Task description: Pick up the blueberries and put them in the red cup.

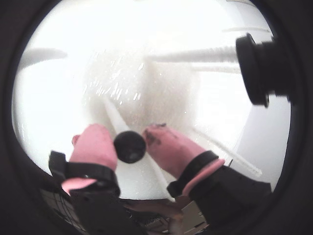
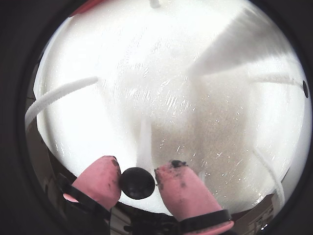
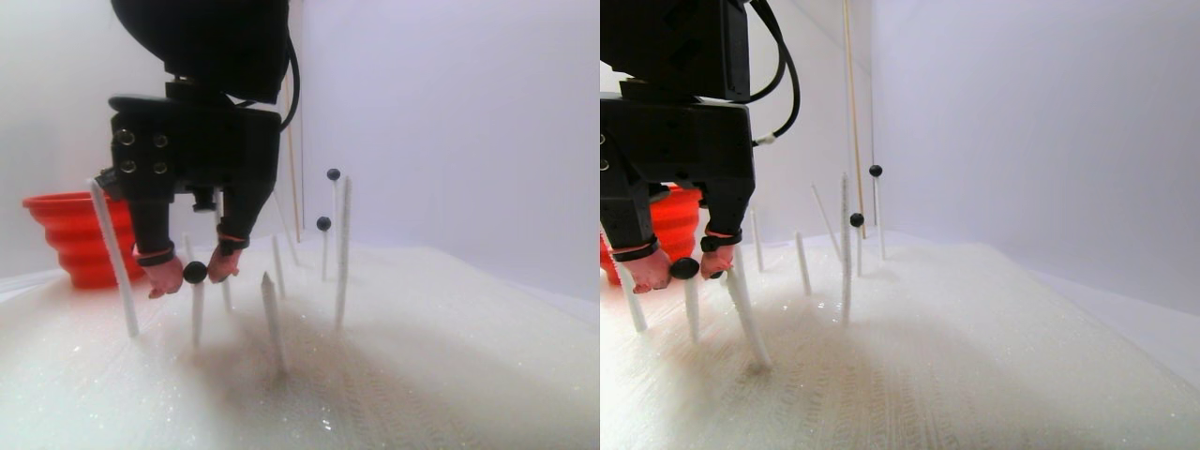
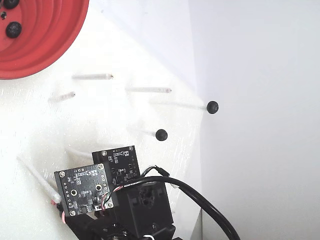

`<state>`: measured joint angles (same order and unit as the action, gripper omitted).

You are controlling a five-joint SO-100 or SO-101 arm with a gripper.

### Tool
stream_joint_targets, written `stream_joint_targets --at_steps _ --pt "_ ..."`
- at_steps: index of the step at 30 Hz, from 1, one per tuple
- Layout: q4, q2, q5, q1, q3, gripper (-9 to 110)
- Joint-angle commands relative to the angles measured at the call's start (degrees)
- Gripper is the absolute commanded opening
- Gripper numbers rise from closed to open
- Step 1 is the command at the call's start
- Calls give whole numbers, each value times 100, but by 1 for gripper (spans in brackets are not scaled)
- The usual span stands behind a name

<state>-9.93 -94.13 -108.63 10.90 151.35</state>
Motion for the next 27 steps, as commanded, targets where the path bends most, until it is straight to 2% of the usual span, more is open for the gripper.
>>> stream_joint_targets --at_steps 1,27 --pt "-88 -62 35 97 -281 12" --pt "185 -1125 -44 176 -9 10"
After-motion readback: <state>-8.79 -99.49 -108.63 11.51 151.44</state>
